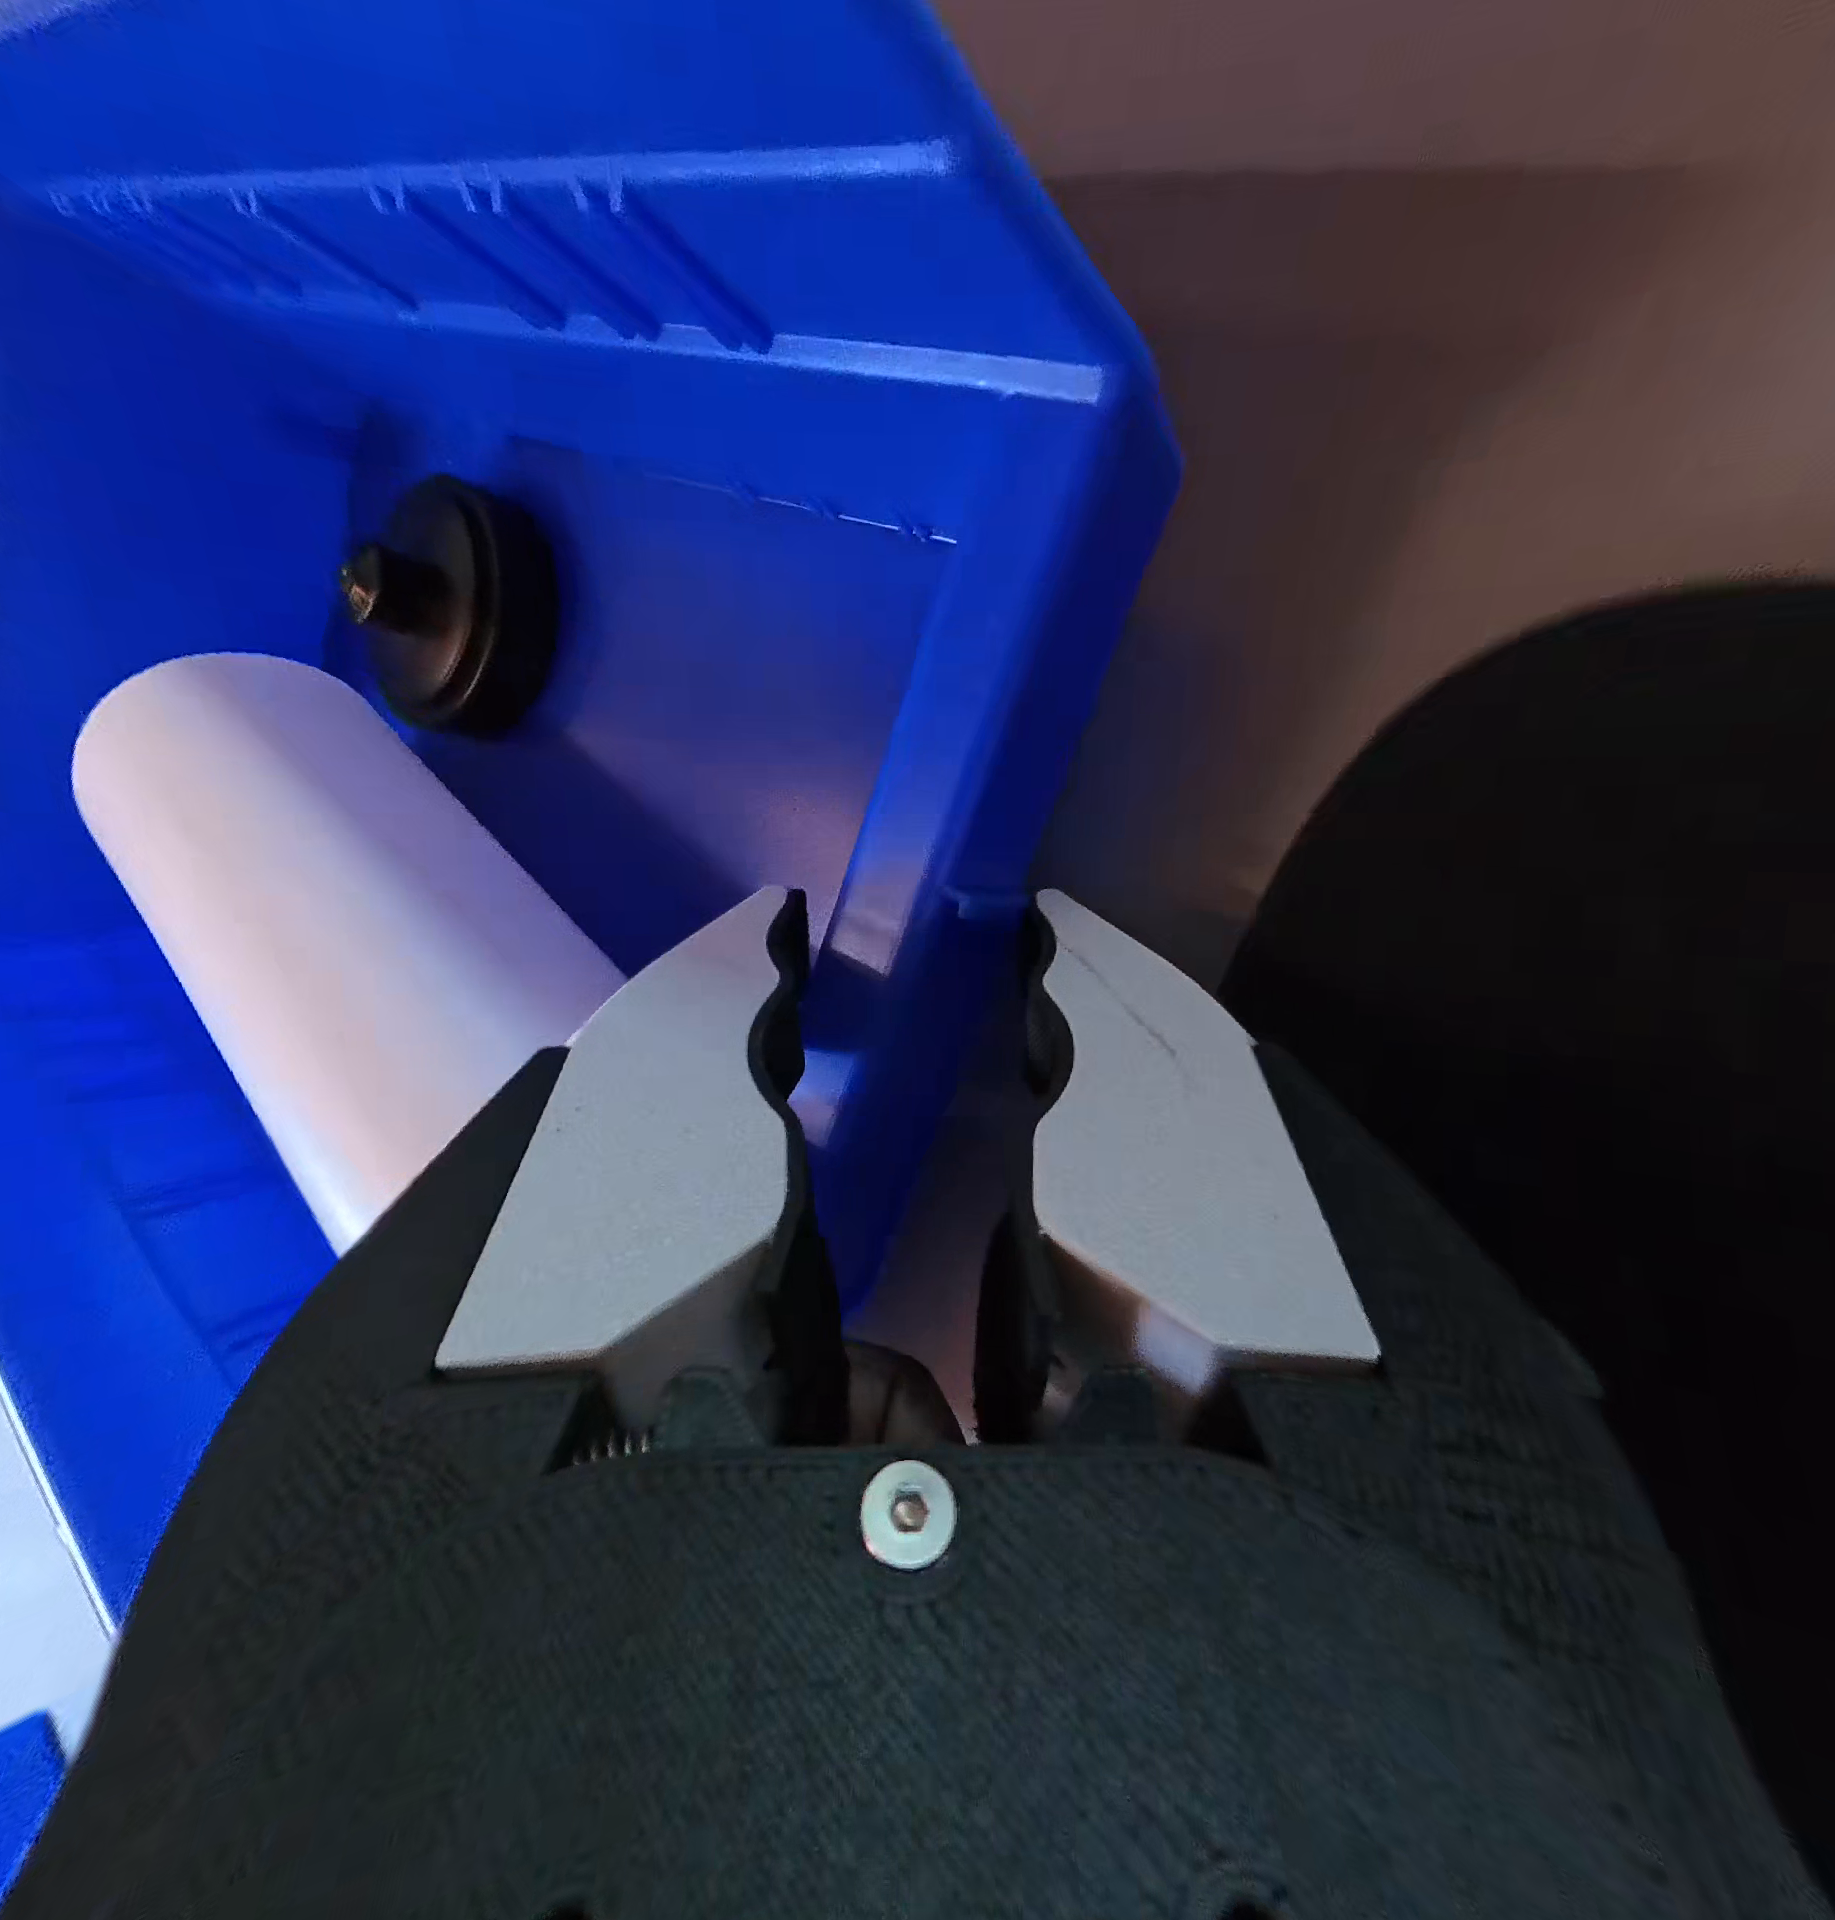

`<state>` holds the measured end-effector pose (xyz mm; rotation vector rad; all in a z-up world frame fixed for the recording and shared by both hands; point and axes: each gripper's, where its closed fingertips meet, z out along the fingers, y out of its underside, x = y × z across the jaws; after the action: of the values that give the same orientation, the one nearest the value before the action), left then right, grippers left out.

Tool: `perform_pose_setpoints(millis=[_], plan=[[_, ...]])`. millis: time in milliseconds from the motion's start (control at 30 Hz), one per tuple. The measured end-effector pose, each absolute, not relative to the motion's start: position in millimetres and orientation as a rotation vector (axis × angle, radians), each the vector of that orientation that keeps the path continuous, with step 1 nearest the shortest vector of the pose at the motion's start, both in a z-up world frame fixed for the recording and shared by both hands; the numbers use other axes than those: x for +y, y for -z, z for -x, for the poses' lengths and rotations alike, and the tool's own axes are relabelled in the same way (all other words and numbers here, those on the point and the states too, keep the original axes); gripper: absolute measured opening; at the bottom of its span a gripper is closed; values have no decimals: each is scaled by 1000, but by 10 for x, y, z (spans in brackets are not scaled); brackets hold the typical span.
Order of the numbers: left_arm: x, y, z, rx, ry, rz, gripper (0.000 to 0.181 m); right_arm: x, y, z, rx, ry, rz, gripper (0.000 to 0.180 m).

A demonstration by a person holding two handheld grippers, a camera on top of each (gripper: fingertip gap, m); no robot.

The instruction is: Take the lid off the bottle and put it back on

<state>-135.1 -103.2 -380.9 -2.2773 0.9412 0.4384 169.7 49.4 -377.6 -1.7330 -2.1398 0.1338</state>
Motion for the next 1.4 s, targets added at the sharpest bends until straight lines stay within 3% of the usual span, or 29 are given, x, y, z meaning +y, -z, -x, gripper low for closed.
perform_pose_setpoints(millis=[433,700,767,833,900,1033,1267,1400], plan=[[-1663,3790,1941,859,-423,2300,38,826,3783,-2780,-2023,-101,1889,32],[-1842,3796,2237,969,-488,2235,39,851,3788,-2938,-2052,-65,1858,31],[-1908,3764,2283,879,-515,2281,42,823,3774,-2973,-2053,-57,1911,37],[-1960,3594,2254,720,-500,2303,53,703,3673,-2919,-2005,-176,1973,64],[-1952,3278,2221,477,-435,2246,57,617,3468,-2811,-1932,-283,1963,74],[-2117,2970,2656,-59,-533,2210,59,536,2993,-2523,-1849,-323,1703,74],[-2302,3306,2890,-244,-539,2298,59,430,2819,-2302,-1880,-166,1492,72],[-2209,3306,2916,-318,-460,2267,73,452,2815,-2233,-1864,-162,1468,69]])
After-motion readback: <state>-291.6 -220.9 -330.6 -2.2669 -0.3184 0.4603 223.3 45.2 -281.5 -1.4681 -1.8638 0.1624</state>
